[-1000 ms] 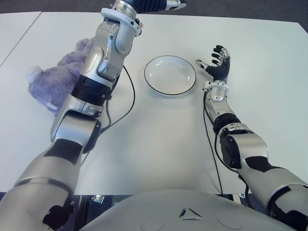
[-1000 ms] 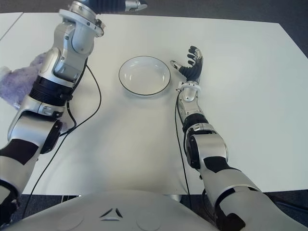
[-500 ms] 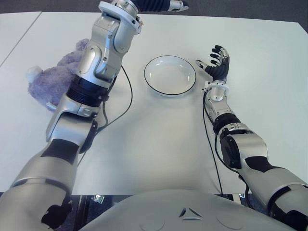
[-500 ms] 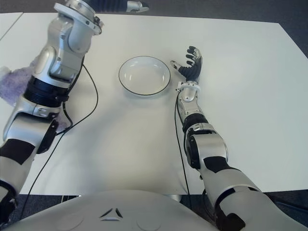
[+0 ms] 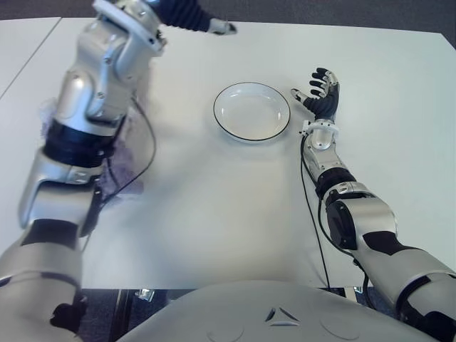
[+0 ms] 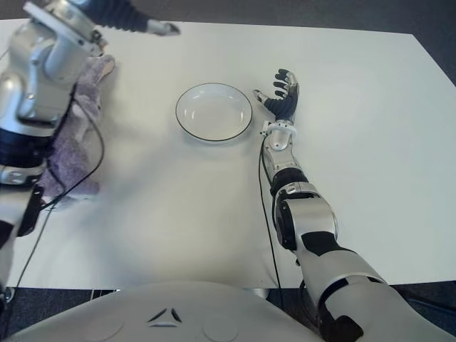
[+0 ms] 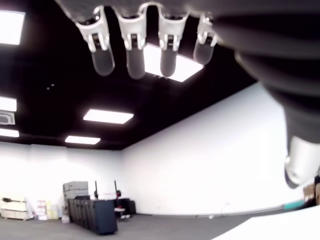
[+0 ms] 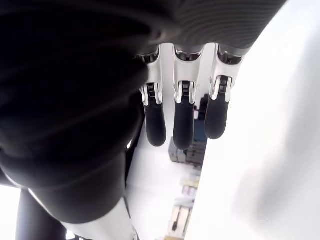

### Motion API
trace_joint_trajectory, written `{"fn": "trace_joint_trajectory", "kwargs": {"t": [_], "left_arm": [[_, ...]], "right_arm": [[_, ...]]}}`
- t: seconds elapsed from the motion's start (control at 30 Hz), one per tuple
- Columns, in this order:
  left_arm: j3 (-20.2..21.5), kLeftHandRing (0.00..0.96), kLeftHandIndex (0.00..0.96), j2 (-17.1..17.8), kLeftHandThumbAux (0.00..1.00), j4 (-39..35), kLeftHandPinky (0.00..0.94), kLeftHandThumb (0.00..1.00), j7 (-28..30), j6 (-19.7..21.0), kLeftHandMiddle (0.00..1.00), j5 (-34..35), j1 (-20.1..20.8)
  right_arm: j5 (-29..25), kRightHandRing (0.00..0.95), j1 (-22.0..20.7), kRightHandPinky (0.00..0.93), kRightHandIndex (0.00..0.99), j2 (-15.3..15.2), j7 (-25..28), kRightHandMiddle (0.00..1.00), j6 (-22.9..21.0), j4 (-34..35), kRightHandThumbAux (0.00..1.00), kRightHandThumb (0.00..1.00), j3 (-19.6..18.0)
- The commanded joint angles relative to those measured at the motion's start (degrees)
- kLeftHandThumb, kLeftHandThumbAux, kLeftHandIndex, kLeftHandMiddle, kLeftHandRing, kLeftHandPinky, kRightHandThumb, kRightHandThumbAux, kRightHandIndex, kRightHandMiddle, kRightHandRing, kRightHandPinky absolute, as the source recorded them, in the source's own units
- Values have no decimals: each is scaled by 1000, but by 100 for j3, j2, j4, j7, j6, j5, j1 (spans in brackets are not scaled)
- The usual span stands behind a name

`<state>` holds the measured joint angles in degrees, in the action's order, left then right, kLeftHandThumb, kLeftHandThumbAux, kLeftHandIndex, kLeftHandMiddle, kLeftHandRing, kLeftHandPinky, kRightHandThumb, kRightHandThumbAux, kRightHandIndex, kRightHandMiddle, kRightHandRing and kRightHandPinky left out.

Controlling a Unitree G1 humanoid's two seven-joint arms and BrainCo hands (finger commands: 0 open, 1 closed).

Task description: Put the doll into the plate.

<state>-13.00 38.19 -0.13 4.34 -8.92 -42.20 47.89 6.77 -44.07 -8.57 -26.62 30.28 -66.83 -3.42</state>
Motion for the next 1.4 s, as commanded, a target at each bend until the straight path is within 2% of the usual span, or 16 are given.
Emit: {"fn": "trace_joint_trajectory", "kwargs": {"t": [0.03,0.27,0.4,0.5,0.6,0.7,0.83,1.17,1.4], "left_arm": [[485,81,31,869,551,-567,86,0,748,-411,88,425,-974],[1047,57,37,1242,555,-1402,103,0,1274,-246,71,899,-1483],[1567,57,35,1437,547,-1975,123,0,1513,-122,65,1084,-2204],[1802,52,31,1500,533,-2226,124,0,1703,0,52,1151,-2553],[2026,34,14,1539,529,-2365,63,0,1840,124,34,1122,-2934],[2143,18,4,1534,535,-2427,42,0,1896,184,16,1082,-3127],[2347,5,1,1394,545,-2570,42,0,1853,341,4,892,-3611],[2598,0,0,1185,547,-2895,3,0,1814,726,0,801,-4185],[2701,0,0,1000,558,-2744,0,0,1512,671,0,751,-4798]], "right_arm": [[234,282,1876,285,228,396,114,281,-274,-1036,956,148,137],[210,285,1886,274,237,411,114,291,-218,-1027,973,152,115],[151,286,1880,279,236,415,177,294,-225,-1025,973,154,62],[133,286,1880,282,233,411,208,294,-221,-1024,971,156,43],[122,282,1881,272,227,409,216,293,-204,-1024,975,160,26],[117,279,1881,267,228,410,214,293,-190,-1024,980,165,16],[101,276,1882,268,230,403,233,292,-161,-1021,984,171,-7],[64,277,1888,276,229,376,315,291,-116,-1013,977,209,-63],[51,269,1893,266,217,334,370,281,-130,-1012,966,219,-85]]}}
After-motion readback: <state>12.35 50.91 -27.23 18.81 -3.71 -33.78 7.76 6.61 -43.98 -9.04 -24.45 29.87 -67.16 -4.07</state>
